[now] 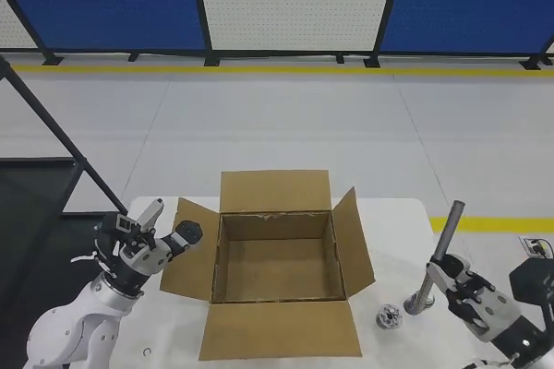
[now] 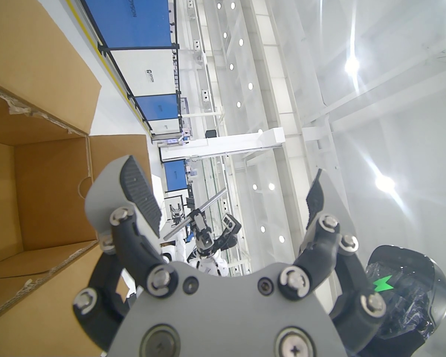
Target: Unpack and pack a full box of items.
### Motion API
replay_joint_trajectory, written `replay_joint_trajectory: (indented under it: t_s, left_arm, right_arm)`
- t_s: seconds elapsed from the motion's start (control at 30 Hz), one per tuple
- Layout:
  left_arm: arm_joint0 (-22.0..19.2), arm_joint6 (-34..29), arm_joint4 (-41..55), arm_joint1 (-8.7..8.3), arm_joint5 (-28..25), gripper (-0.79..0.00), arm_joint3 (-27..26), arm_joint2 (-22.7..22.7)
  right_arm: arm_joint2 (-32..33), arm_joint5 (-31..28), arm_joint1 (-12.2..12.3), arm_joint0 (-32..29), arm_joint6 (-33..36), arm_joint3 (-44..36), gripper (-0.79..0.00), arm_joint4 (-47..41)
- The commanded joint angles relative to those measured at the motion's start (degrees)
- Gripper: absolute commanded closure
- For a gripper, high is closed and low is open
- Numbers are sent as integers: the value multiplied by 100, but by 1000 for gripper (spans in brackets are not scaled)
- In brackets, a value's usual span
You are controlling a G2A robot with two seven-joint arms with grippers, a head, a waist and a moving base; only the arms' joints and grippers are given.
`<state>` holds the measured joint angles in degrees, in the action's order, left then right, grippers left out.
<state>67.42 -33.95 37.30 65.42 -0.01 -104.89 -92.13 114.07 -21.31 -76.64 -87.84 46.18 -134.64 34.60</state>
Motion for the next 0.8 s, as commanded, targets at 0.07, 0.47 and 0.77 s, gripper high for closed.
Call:
replay_joint_trajectory:
  t_s: [0.07, 0.47, 0.77]
  left_arm:
    - [0, 0, 0, 0, 0, -785, 0, 0]
    - [0, 0, 0, 0, 0, -785, 0, 0]
    - [0, 0, 0, 0, 0, -785, 0, 0]
  right_arm:
    - [406, 75, -7, -660, -232, 0, 0, -268]
    - [927, 575, 18, -1642, 56, 26, 0, -683]
    - [927, 575, 18, -1642, 56, 26, 0, -683]
